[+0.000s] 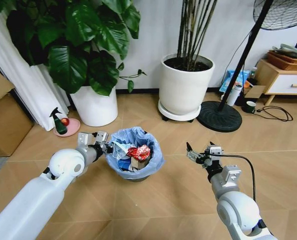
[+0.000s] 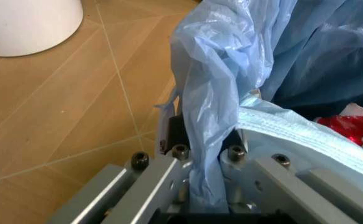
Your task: Pick up the trash bin and place the garbage on the floor into it.
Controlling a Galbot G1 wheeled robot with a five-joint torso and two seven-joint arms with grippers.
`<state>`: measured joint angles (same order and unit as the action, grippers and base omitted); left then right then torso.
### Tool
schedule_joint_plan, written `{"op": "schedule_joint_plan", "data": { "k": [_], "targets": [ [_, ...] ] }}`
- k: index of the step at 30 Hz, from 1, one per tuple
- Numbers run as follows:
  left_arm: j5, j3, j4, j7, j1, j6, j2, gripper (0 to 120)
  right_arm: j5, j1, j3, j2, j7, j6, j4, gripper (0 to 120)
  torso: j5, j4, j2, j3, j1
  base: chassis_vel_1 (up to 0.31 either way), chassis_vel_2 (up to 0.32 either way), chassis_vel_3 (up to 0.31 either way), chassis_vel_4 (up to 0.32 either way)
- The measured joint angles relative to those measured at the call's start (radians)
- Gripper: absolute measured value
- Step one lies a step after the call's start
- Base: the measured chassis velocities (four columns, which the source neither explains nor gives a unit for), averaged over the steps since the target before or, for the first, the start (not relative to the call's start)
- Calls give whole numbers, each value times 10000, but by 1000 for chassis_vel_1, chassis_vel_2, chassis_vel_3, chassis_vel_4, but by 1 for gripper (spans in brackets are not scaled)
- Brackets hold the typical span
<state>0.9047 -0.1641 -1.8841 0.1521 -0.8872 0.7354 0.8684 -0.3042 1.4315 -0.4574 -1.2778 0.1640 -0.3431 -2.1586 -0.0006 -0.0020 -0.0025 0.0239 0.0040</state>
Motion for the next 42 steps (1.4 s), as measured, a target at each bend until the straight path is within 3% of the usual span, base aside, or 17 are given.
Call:
{"op": "schedule_joint_plan", "data": {
  "k": [5,12,42],
  "targets": [
    [-1,-3,-14,10,-15,0,34,0,-11,59,-12,-21,9,-120,-81,100,2,-9,0,2,1,-53,-57,40,31],
    [0,-51,-23,28,-14,0,-6,0,-9,111,-13,-54,17,-170,-134,100,-3,-2,0,2,1,42,-53,-23,61],
    [16,-99,-28,69,-18,0,81,0,237,292,-52,-140,-9,-121,-179,100,-9,-3,0,0,0,128,-126,-132,118]
  ]
}}
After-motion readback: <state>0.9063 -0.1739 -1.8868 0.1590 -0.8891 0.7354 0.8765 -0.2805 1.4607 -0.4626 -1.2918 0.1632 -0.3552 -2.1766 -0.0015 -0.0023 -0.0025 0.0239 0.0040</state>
